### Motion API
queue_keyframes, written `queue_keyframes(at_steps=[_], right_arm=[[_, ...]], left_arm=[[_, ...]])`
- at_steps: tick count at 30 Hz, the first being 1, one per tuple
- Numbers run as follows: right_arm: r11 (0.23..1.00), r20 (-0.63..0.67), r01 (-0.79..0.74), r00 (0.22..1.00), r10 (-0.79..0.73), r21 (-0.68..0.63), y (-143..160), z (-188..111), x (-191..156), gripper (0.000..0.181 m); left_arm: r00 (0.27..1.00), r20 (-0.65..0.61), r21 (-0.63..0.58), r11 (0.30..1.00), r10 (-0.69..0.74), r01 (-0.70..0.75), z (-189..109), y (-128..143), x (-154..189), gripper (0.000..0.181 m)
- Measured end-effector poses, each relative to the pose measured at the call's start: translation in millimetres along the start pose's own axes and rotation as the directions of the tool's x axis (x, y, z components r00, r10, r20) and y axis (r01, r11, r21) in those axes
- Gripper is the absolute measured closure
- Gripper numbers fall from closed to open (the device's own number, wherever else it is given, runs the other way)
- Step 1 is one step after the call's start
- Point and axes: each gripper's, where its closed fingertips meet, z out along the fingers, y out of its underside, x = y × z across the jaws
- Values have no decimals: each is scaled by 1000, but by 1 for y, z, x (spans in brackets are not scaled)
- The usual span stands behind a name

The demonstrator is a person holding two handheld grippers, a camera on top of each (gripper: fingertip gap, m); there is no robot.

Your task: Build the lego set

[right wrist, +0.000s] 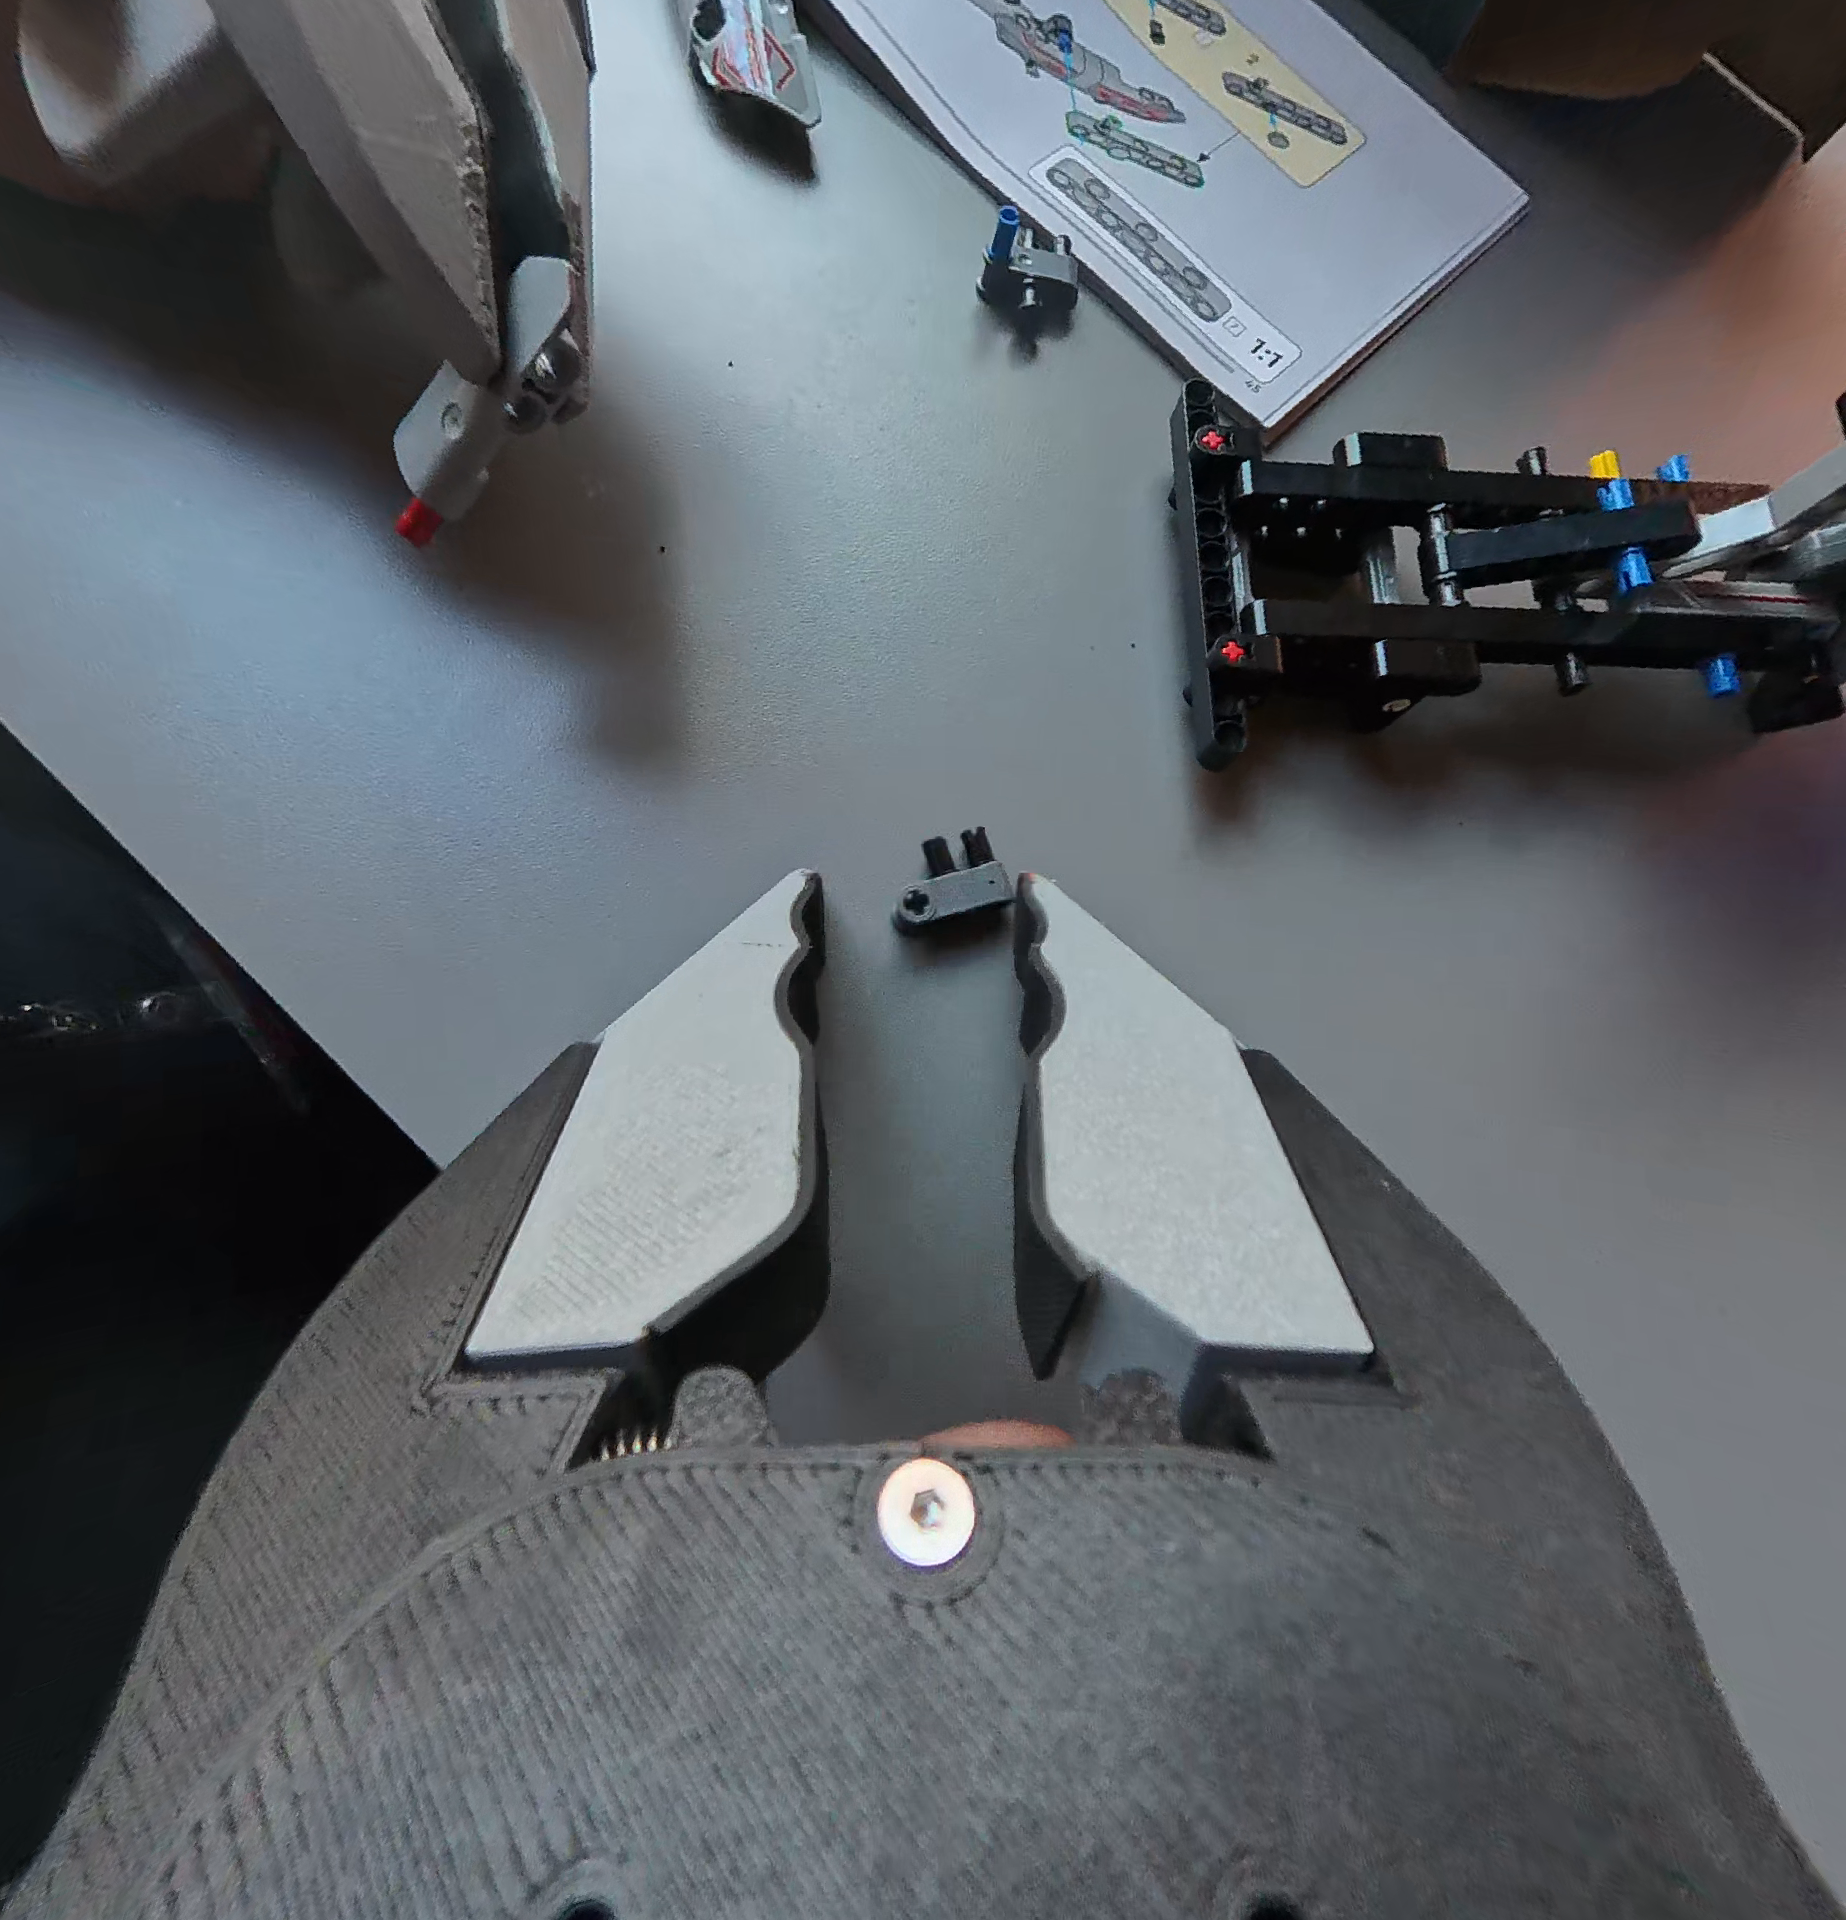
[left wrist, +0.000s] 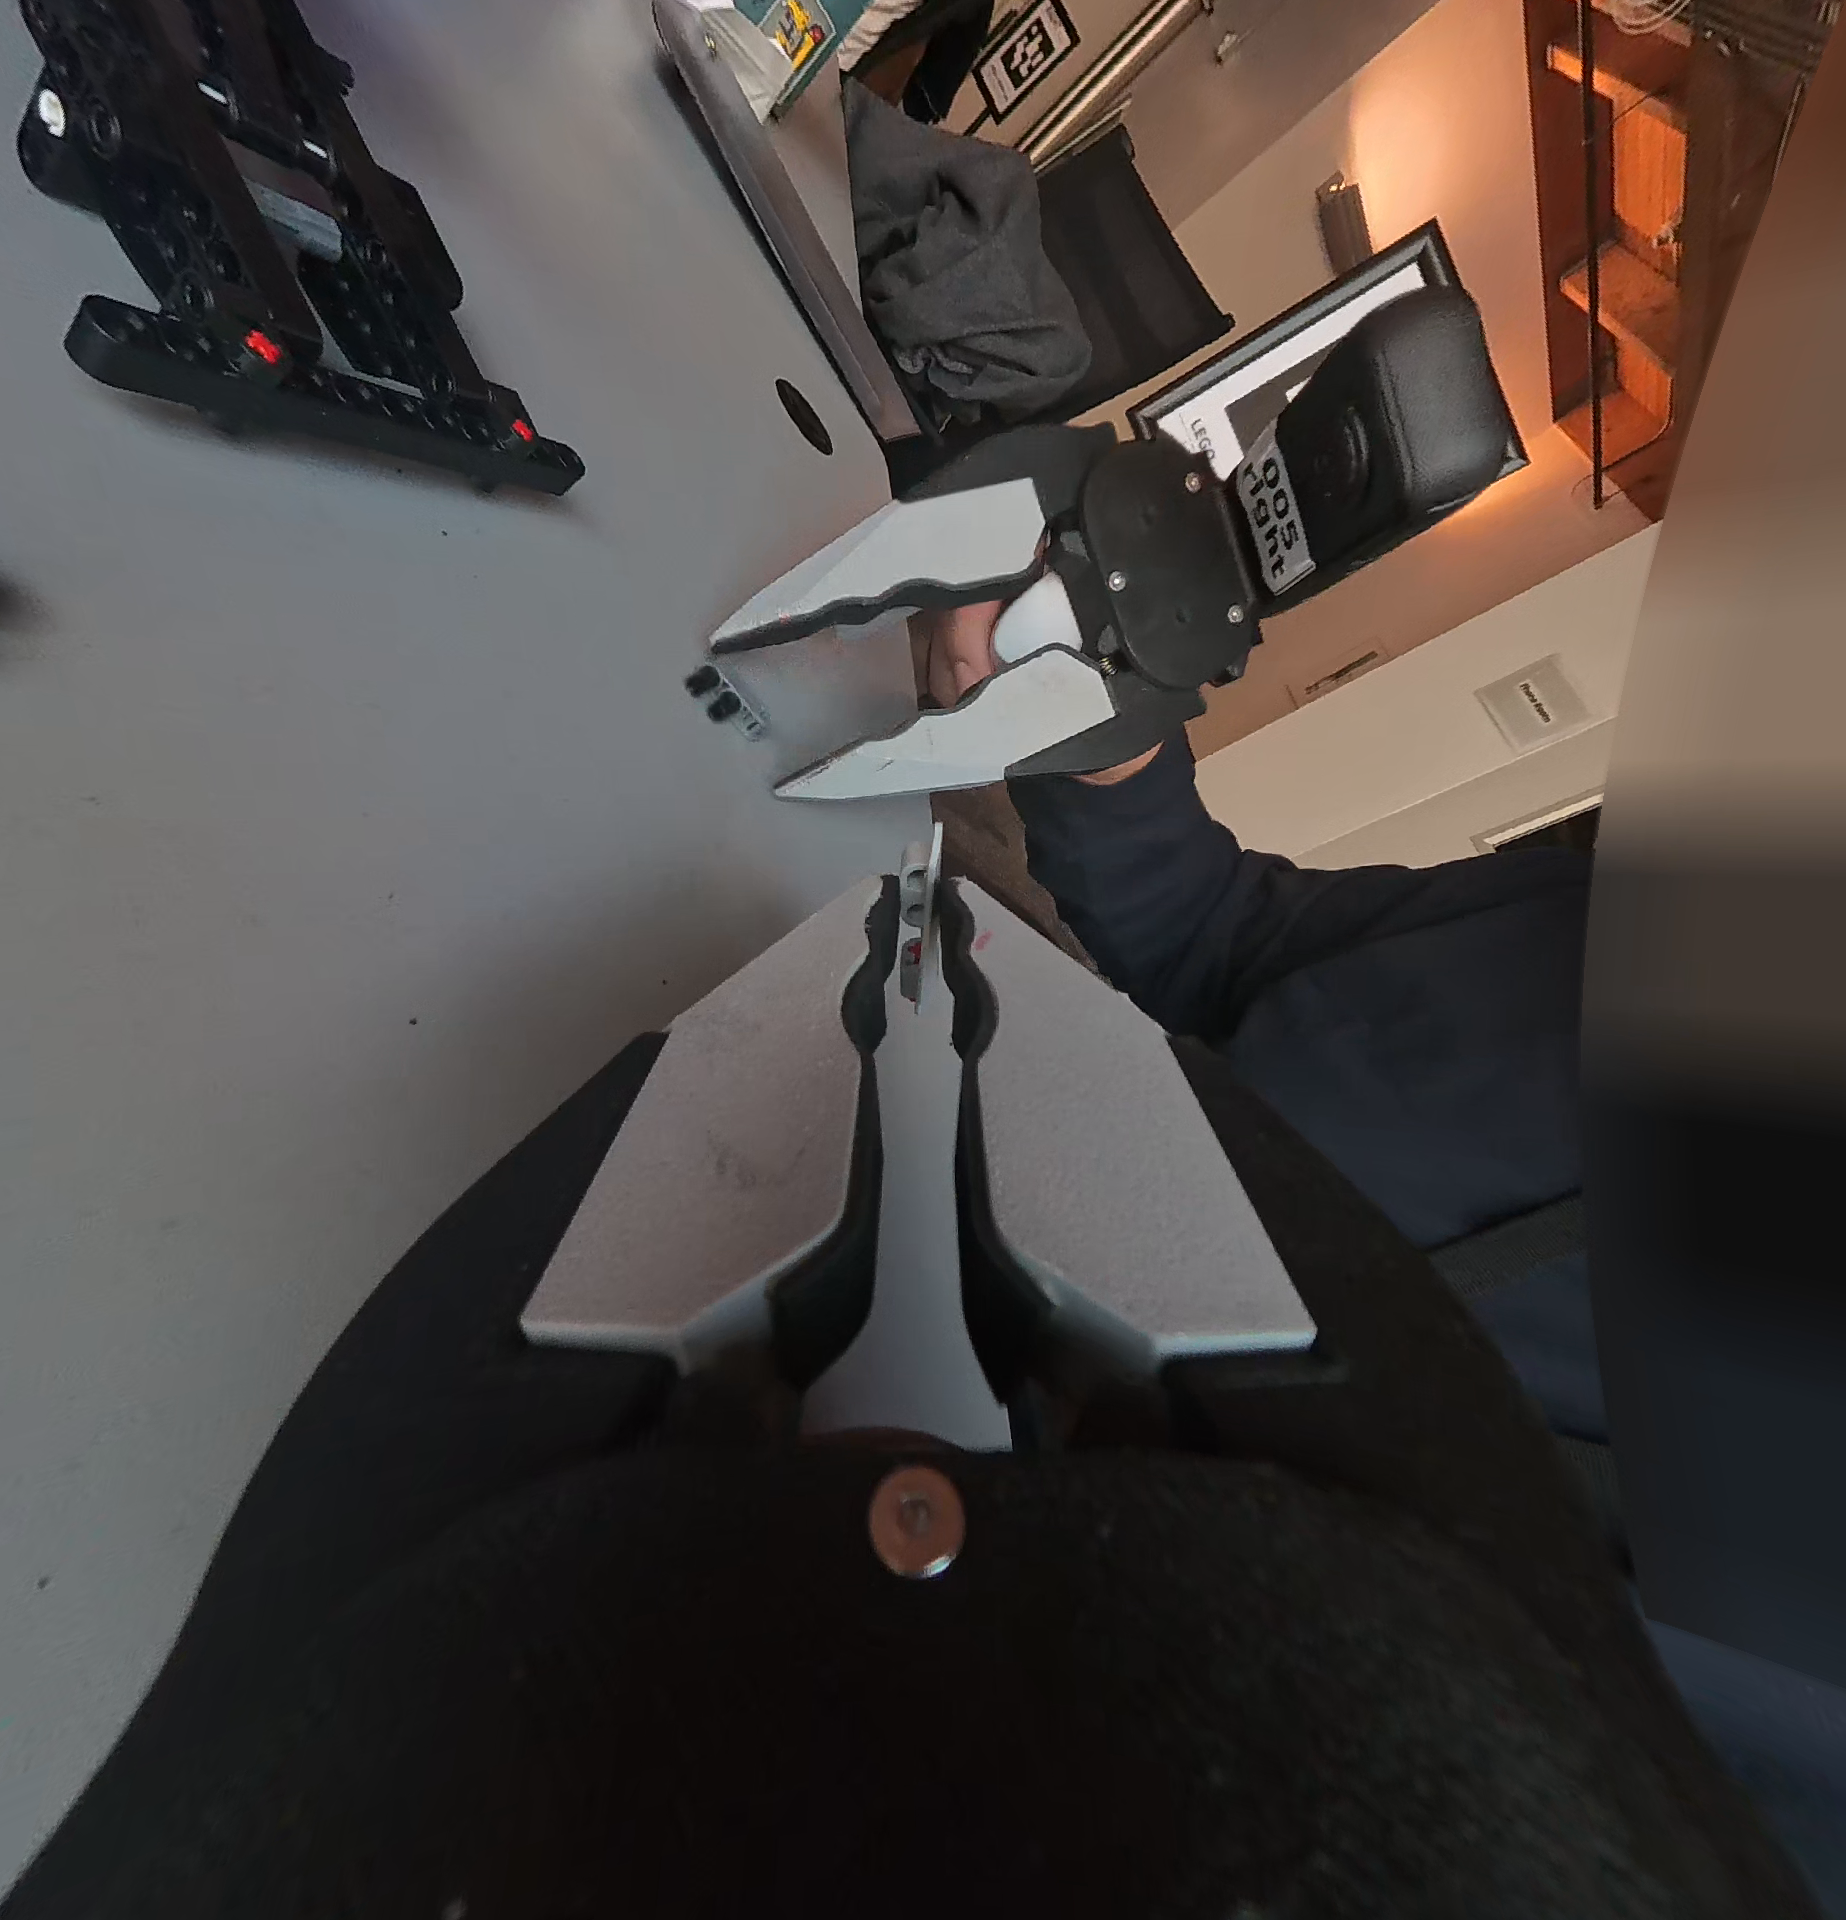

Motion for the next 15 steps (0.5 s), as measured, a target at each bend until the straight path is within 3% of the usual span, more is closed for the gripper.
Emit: queue_keyframes(at_steps=[8,12,15], right_arm=[[992,-21,118,993,-119,-42,0,-3,-1,151],[986,-21,149,988,-151,-71,3,-7,2,145],[983,44,170,985,-167,-67,4,-5,4,148]], left_arm=[[1000,-5,0,1000,-4,4,0,0,0,178],[1000,-6,-1,1000,-2,2,0,0,1,178],[1000,-7,-1,1000,-2,2,0,0,1,178]])
